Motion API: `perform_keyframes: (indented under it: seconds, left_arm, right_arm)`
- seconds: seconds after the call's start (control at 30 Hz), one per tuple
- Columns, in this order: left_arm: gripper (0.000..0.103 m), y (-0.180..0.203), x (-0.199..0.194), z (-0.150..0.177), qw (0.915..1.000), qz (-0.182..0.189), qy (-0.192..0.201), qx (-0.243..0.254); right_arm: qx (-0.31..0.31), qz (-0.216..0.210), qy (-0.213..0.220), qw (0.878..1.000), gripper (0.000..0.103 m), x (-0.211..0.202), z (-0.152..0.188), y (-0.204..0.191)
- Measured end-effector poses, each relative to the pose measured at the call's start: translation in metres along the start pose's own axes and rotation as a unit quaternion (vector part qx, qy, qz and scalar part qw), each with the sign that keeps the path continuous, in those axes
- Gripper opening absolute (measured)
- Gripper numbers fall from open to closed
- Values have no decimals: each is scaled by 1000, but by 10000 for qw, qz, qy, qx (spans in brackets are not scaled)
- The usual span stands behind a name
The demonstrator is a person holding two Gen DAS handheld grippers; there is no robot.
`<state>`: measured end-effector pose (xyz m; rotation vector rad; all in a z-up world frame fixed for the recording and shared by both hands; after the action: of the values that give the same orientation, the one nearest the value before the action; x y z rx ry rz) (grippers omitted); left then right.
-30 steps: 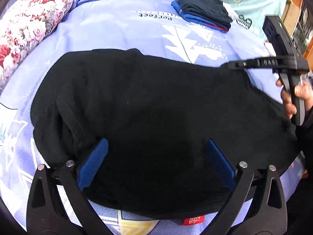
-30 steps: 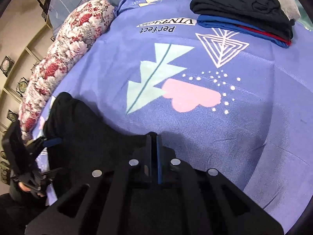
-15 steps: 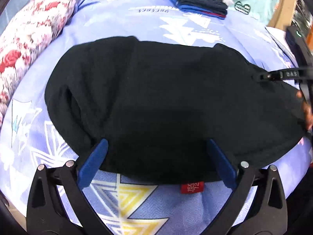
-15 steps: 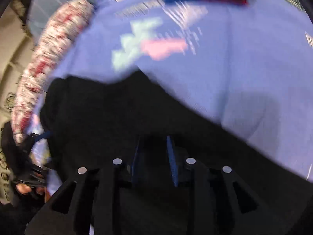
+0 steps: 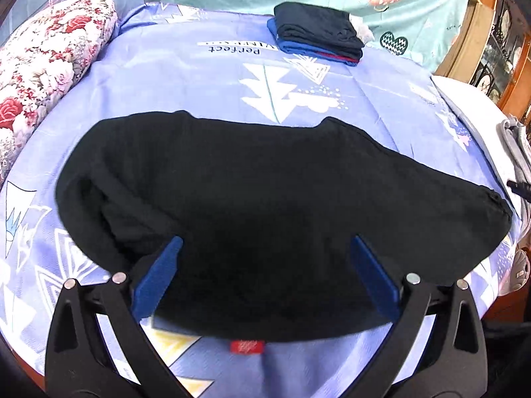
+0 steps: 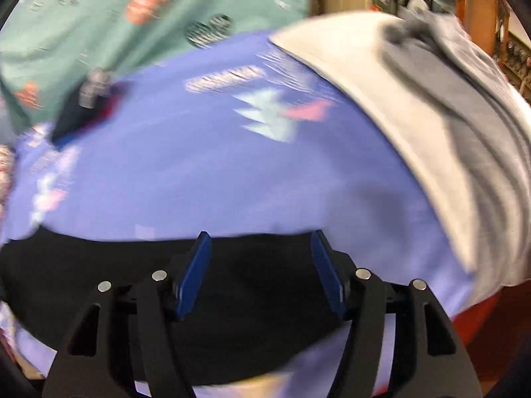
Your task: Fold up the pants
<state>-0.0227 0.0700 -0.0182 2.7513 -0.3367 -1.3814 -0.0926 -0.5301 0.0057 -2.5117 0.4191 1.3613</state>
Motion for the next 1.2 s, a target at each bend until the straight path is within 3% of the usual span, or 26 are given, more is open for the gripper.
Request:
perform_keyframes:
  seconds: [0.1,0.2,0.3,0.33,0.57,0.67,0.83,0.93,1.0,1.07,1.13,1.2]
  left_arm:
    - [101,5,1,-1,10000,-26,26,38]
    - [101,3,0,0,10000,-75,20,-29]
    - [101,0,0,2,9999,-119,1,-87]
    - [101,-1,1,3,9999,-132,-13,-100]
    - [101,5,3,3,9998,-209,-21,-64]
    - [101,4,2,4,9998,-194,-1,-75]
    - [101,3,2,6,9997,-175,55,-134]
    - [101,4,2,6,9997,-172,96,-124]
    - [101,3,3,5,9998,-146,74,-143]
    - [101,3,3,4,9998,-116,65,-144]
    - [101,4,5,3,9998,-109,56,-140]
    - [101,6,7,2,9999,-98,44,-131]
  right_arm:
    - [-200,-144,-548,9982,63,23,1,22]
    - [-474,9,-1039,9935,61,52,9,17]
    - [-967,170,-980,9903,7,50,17,3]
    - [-1113,313,-865,9895,8,44,16,1]
    - [-893,-74,-48,9960,7,-1,-7,7]
    - [-931,45,-53,9956,6,9,-15,4]
    - [-844,309,-491,9947,6,56,1,17]
    - [-567,242,-476,9970,9,64,19,28]
    - [-211,336,-218,9990,48,50,26,38]
    - [272,251,15,9993,62,31,31,53]
    - [726,-136,6,9973,63,19,36,65]
    - [1115,-700,-277,9909,65,17,41,75]
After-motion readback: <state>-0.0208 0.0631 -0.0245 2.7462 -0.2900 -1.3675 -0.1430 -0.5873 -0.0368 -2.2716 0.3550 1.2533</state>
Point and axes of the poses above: each gripper's, at about its wrist camera, not at the fingertips, and x roughly the way its jaws point, y to its right, z to its underside, the point moved 1 cm from there along x, roughly the way its jaws point
